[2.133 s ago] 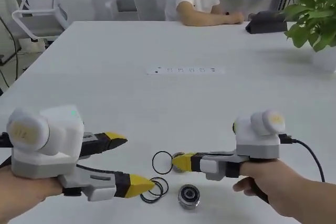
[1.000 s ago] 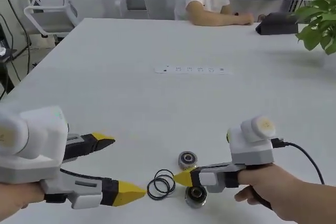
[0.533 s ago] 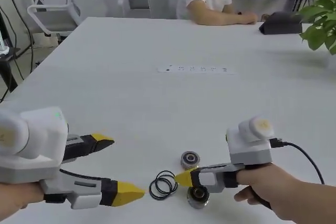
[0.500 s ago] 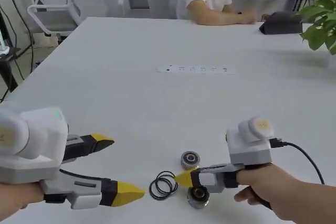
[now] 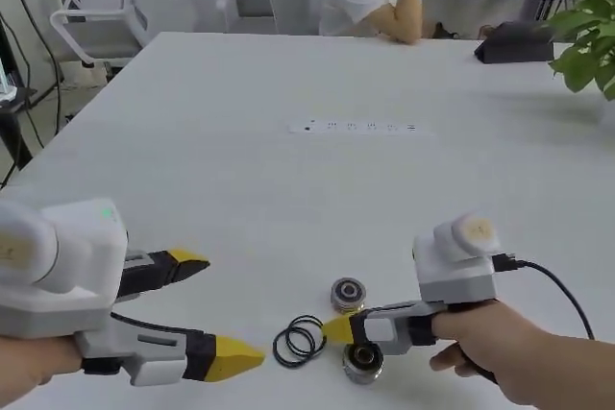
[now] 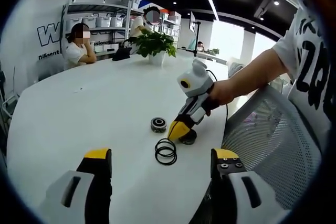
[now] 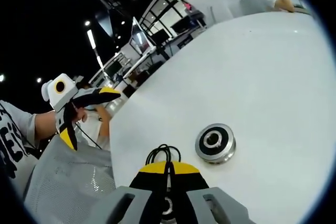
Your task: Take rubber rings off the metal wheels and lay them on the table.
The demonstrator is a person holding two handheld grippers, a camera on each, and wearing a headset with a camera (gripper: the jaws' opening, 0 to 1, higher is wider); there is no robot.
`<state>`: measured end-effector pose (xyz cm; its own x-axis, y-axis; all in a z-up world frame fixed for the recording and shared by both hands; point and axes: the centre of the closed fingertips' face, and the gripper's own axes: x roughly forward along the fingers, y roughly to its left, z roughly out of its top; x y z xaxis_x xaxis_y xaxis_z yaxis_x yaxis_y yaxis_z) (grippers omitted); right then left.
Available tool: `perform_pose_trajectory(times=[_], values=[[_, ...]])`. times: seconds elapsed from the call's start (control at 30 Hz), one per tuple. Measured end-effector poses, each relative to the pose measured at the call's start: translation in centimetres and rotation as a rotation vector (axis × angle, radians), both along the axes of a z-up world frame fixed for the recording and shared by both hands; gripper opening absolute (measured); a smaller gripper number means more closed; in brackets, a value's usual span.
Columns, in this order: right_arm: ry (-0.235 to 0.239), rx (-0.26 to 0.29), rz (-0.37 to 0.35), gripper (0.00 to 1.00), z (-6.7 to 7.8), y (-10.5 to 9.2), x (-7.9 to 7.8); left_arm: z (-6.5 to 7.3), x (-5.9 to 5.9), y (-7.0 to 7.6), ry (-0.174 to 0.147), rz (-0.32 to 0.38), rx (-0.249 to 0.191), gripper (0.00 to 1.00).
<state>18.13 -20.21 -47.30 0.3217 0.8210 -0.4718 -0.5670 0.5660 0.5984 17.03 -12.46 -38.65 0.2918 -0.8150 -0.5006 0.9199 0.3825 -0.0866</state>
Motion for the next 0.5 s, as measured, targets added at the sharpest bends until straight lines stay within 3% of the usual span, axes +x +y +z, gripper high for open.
perform_pose_trajectory(times=[0.23,0.5], values=[[-0.019,-0.044,0.01,0.02,-0.53,-0.25,0.25,0.09,0.05,-0.29,0.0,-0.003,-0.002,0.75],[-0.05,-0.028,0.019,0.05,0.18,-0.25,0.14,-0.23,-0.23,-0.13,0.01,-0.005,0.007,0.75]])
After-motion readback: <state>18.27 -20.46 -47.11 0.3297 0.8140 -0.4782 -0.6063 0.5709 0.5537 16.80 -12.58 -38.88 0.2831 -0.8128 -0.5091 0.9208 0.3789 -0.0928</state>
